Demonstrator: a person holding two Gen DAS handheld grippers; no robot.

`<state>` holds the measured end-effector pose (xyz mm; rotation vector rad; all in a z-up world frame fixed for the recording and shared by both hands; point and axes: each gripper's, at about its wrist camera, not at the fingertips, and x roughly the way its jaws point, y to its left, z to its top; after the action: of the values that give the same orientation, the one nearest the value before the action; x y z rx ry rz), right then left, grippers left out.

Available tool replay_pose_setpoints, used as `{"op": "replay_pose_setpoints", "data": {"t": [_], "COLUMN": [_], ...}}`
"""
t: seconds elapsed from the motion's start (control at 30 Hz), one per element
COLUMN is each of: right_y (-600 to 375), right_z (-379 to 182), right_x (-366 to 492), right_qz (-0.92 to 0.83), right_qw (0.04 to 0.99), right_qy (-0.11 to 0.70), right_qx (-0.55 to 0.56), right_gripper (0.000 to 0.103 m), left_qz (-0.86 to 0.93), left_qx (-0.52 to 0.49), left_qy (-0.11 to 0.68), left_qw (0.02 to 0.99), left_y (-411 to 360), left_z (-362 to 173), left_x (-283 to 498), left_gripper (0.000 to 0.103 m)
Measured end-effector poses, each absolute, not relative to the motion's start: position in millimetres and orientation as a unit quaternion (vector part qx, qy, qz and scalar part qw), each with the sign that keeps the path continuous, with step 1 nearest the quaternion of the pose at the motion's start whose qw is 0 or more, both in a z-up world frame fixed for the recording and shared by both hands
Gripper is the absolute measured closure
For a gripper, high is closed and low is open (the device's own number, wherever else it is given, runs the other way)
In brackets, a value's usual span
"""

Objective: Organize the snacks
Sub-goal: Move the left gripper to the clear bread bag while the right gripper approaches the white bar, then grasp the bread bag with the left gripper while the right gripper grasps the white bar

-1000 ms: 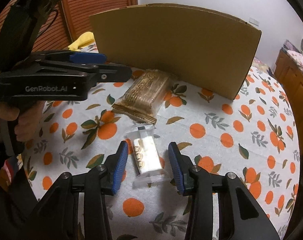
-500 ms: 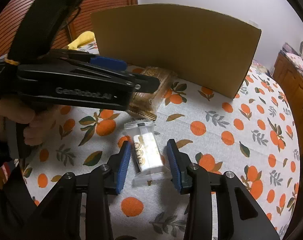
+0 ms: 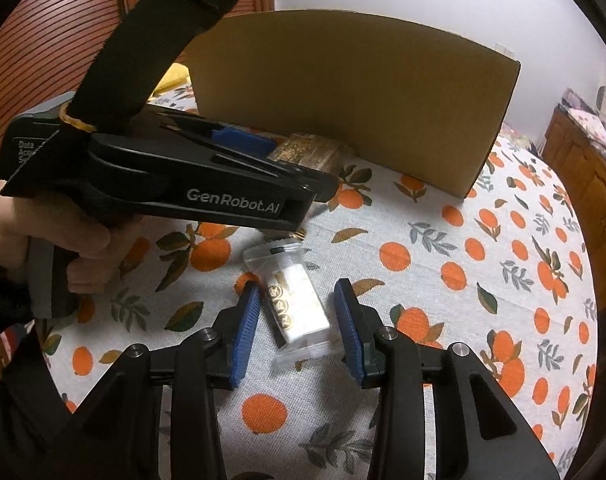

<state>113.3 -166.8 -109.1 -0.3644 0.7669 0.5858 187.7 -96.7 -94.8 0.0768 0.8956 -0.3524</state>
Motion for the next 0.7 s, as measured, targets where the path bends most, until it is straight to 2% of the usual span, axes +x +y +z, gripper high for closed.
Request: {"op": "replay_pose_setpoints", "data": {"t": [0.03,0.1,0.13,0.17,0.47,0.7], "right_y": [-166.8,-166.9,-168.2,-170.3,-185.7,-193.5], "right_z": [-109.0,-108.3,-107.4,-106.7,-100.0,-79.5], "right_x": [112.8,110.9,110.5,111.8,111.8,108.8], "right_qz": [0.280,0.279,0.279,0.278,0.272,0.266], "right_qw": [0.870,0.870,0.869,0.869,0.874,0.886], "right_qy": [0.367,0.367,0.369,0.371,0.370,0.350], "right_qx": [-0.173,-0.175,-0.174,-0.171,-0.158,-0.146], "right_gripper": [0.066,0.074,0.082,0.083,0.084,0.084], "left_qz": [-0.167,-0.166,-0.166,-0.167,-0.179,-0.189], "left_qx": [0.041,0.044,0.045,0.044,0.035,0.027], "left_qy": [0.430,0.427,0.427,0.427,0.423,0.392], "left_qw": [0.887,0.888,0.888,0.888,0.888,0.900], "left_y": [-96.5,-92.8,-90.8,-88.5,-69.4,-61.9], "left_z": [-94.5,-92.8,-92.0,-91.3,-87.2,-60.9], "left_x": [186.6,183.2,181.5,180.0,159.8,137.5], "left_gripper": [0.051,0.058,0.059,0.060,0.062,0.062]}}
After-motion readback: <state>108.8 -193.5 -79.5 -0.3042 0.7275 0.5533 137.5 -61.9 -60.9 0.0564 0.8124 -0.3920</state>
